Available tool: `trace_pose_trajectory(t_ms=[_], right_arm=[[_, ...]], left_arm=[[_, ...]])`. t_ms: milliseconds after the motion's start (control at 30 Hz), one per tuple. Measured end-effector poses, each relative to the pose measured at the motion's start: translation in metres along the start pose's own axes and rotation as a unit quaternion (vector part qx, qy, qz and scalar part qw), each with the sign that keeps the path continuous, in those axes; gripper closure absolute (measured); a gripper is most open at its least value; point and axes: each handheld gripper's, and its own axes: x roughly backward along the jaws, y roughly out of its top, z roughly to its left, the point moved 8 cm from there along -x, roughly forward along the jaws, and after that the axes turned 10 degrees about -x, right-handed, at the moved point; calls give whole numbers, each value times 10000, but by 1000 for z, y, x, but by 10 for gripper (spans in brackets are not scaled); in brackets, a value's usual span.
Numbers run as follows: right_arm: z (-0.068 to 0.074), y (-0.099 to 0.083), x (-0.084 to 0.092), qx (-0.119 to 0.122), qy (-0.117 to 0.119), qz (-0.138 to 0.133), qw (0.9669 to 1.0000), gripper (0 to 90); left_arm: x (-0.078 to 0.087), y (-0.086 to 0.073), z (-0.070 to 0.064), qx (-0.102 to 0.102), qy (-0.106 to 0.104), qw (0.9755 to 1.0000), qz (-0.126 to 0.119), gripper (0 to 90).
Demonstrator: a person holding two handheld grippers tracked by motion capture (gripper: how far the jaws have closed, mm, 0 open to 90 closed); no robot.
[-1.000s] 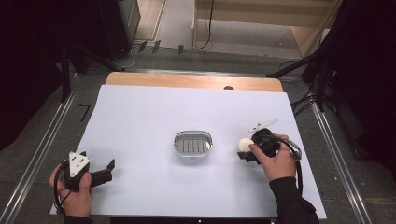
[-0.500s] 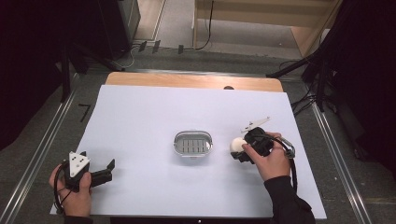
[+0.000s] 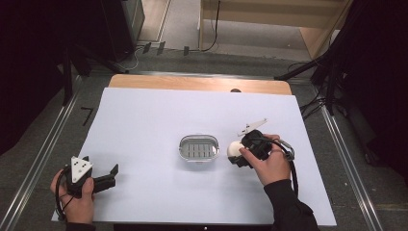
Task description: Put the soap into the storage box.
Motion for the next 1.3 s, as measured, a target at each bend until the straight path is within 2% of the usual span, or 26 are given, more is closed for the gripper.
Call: trace_pose_trajectory(t_ms=[1300], right_arm=[[42, 29, -9, 320, 273, -46, 9991, 250]], left_arm=[[0, 0, 0, -4, -17, 10000, -5, 2]])
